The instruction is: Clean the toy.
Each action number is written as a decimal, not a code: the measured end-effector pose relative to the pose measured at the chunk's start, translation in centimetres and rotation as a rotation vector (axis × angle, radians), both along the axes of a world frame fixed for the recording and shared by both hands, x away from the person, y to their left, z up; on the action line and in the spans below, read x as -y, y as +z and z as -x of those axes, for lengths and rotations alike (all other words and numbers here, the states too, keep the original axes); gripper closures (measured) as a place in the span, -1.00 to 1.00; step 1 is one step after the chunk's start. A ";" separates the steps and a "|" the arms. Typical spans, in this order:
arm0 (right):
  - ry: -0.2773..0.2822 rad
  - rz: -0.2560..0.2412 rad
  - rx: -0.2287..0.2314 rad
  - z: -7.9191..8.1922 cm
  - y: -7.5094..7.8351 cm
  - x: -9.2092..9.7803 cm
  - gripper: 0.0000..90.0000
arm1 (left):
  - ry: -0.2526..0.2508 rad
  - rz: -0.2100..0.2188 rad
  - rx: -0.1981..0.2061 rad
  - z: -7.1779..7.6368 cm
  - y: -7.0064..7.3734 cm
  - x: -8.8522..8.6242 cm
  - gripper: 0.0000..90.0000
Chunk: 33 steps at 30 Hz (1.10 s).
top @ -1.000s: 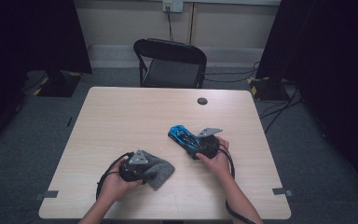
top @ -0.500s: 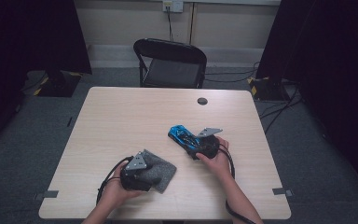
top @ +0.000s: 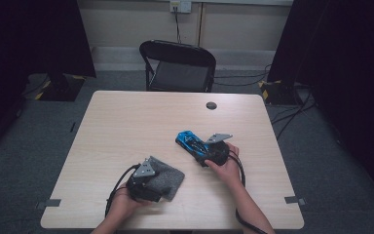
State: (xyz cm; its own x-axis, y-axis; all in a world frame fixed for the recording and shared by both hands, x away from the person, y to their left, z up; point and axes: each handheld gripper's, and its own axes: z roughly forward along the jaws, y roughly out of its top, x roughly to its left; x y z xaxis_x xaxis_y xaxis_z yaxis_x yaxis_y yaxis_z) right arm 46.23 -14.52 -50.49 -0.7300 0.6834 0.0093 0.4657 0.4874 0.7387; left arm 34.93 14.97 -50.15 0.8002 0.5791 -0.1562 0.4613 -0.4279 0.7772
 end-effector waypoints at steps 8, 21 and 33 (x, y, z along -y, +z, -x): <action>0.000 0.000 0.001 0.0 0.0 0.0 -0.47 | 0.144 0.044 -0.125 -0.5 1.1 -0.4 0.28; 0.000 -0.001 0.000 0.0 0.0 0.0 -0.47 | 0.138 -0.108 -0.044 -0.8 3.9 0.6 0.56; 0.001 0.001 0.001 0.0 0.0 0.0 -0.47 | 0.140 -0.228 -0.069 -1.3 2.4 1.7 0.13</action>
